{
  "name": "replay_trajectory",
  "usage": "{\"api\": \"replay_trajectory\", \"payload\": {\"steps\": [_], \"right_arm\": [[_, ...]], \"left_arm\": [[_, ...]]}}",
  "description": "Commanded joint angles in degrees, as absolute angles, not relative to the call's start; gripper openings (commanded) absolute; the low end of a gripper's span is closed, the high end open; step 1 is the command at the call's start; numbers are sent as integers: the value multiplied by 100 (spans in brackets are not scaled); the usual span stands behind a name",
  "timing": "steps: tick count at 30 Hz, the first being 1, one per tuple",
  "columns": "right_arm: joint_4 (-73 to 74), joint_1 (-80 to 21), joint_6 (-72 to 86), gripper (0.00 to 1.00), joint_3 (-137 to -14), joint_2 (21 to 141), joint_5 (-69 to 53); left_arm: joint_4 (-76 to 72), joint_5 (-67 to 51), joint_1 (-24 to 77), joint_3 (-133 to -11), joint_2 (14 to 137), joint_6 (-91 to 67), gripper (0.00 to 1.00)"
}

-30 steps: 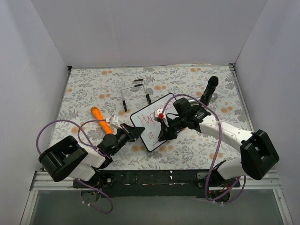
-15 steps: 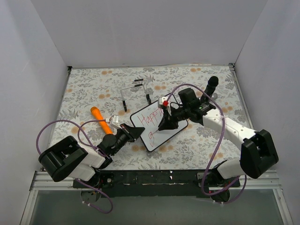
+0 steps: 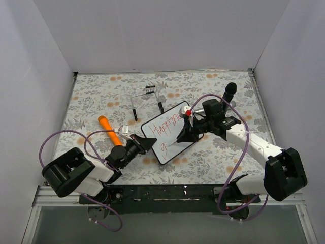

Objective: Write a sentence on the whiteboard

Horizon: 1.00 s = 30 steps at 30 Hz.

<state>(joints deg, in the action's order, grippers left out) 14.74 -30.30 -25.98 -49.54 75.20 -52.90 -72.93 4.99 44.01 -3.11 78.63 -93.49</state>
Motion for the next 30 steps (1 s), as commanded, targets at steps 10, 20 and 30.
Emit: {"api": "replay_trajectory", "payload": {"steps": [10, 20, 30], "right_arm": [[896, -2988, -2364, 1, -4869, 7427, -5405], [1063, -3111, -2496, 1, -5168, 7734, -5256], [870, -3164, -2250, 1, -5308, 7901, -4966]], "left_arm": [[-8350, 475, 4438, -281, 7743, -9325, 0], [-8376, 466, 4438, -325, 7787, -9343, 0], [-8394, 431, 4438, -352, 7840, -9352, 0]]}}
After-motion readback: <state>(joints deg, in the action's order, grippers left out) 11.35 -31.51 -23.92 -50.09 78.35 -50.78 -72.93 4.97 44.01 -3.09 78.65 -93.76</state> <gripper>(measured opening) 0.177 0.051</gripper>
